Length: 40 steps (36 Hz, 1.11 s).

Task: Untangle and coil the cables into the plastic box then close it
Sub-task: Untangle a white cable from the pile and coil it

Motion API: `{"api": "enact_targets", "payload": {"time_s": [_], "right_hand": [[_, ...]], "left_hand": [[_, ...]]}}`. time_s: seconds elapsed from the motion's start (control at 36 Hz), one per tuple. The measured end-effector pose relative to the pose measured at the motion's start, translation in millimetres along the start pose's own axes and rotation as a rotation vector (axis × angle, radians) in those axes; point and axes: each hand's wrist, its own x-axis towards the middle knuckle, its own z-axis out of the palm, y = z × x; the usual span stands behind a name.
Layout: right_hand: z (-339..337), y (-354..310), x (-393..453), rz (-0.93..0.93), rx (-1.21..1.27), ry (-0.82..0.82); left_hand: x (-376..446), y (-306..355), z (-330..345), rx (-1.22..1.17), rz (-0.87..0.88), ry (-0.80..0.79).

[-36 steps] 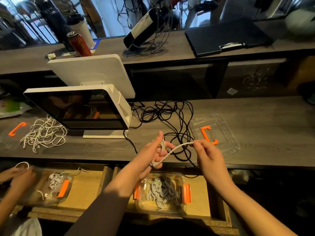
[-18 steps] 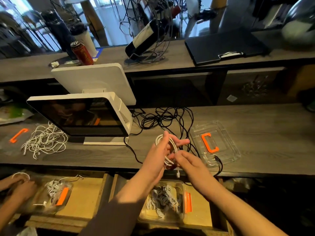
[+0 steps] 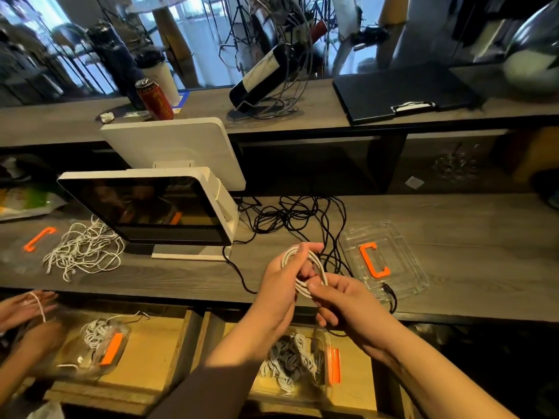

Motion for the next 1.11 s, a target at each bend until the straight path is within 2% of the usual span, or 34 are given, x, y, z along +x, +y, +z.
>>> {"api": "enact_targets", "payload": {"time_s": [0.11,0.19,0.28,0.33,0.5,0.61,0.69,0.86,1.0,1.11], "right_hand": [[-11.4,-1.4,1.1,0.022,-0.024,0.020],[-13.2,-6.5,-0.9,0.019,-0.140,0.002],[-10.3,-9.0,-1.2,0.039,-0.221,-0.010],[-8.6,-7.6,-1.4,0.062,-0.216,-0.035],[-10.2,-6.0,-4.0,0.058,-0.202,-0.057],[-12.8,-5.3,-5.1,0.078,-0.259,-0.072],[-13.6,-4.8,-5.9,0.084,-0.332,-0.087],[-15.5,-4.7,-3.1,0.002,-0.450,0.012],[-14.4,7.8,1.7,-0.069,-0.389,0.129],[-5.0,22.5,1.9,-0.126,-0.611,0.093]], "left_hand": [[7.9,6.8,-20.6,-0.166,-0.119,-0.088],[9.3,5.4,-28.3,0.106,-0.126,-0.098],[13.5,-1.9,-29.1,0.433,-0.022,-0.011],[16.9,-6.0,-29.7,0.581,0.039,-0.010],[12.4,-9.2,-30.4,0.749,0.015,-0.107],[7.3,-5.7,-35.1,0.693,-0.037,-0.208],[5.2,-4.0,-36.0,0.687,-0.078,-0.216],[5.0,-10.0,-43.1,0.633,-0.018,-0.047],[-1.7,-8.1,-37.3,0.305,-0.088,-0.008],[-0.4,-9.9,-34.5,0.258,-0.031,0.130]]}}
